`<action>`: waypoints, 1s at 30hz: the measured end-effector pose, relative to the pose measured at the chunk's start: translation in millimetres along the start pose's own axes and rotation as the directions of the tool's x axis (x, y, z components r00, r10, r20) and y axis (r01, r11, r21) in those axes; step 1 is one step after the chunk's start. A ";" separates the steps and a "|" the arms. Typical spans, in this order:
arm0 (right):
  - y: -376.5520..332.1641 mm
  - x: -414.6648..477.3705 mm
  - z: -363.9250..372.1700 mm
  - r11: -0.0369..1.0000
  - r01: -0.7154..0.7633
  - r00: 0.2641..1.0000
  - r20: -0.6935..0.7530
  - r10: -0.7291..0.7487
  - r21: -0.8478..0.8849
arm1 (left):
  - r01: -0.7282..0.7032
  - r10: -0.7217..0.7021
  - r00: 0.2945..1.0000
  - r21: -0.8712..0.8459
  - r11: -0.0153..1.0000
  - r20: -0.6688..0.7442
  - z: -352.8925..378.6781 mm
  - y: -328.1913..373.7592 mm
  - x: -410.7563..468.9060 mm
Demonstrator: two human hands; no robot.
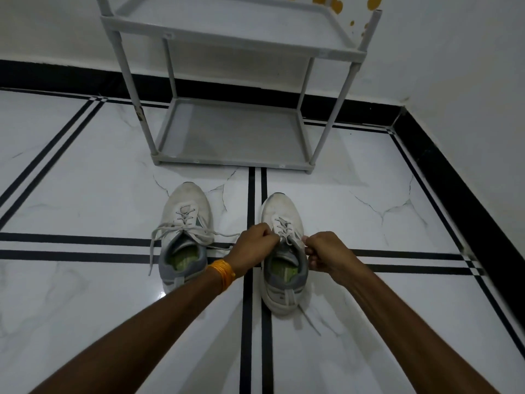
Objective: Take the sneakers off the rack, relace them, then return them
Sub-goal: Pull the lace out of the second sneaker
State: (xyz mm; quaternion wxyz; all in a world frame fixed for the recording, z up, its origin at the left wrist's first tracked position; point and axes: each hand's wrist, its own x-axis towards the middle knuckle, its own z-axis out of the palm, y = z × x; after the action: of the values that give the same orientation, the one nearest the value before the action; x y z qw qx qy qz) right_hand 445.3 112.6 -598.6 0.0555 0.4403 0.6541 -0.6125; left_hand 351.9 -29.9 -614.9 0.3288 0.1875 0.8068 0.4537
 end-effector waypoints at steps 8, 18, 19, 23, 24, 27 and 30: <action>14.0 9.8 22.6 0.913 -0.086 0.996 0.009 0.090 0.399 | 0.231 -0.219 0.972 -0.440 0.868 0.079 -11.4 -8.7 -1.3; 15.1 11.8 28.5 0.815 -0.181 0.983 0.089 0.158 0.551 | 0.224 -0.278 0.960 -0.547 0.807 -0.017 -11.8 -19.6 1.8; 14.3 11.4 29.6 0.832 -0.168 0.985 0.072 0.154 0.529 | 0.233 -0.292 0.956 -0.560 0.795 -0.017 -12.3 -20.9 2.3; 10.0 9.1 36.7 0.911 -0.067 0.996 -0.031 0.087 0.408 | 0.216 -0.278 0.960 -0.560 0.800 -0.027 -12.0 -25.9 1.0; 10.0 9.3 38.2 0.924 -0.031 0.996 -0.064 0.060 0.382 | 0.200 -0.264 0.964 -0.547 0.813 -0.039 -11.4 -26.1 0.5; 12.2 10.9 43.3 0.952 0.028 0.989 -0.148 0.018 0.304 | 0.170 -0.249 0.964 -0.497 0.851 -0.097 -8.1 -25.2 0.8; 14.7 11.4 45.6 0.979 0.055 0.977 -0.214 -0.013 0.194 | 0.151 -0.238 0.960 -0.447 0.882 -0.146 -7.2 -24.4 -1.6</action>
State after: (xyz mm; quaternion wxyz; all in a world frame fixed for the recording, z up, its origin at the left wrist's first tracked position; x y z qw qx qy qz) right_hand 426.6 77.6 -627.7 -0.0695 0.4951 0.5991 -0.6254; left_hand 347.8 -47.9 -632.5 0.3249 -0.0176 0.7295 0.6016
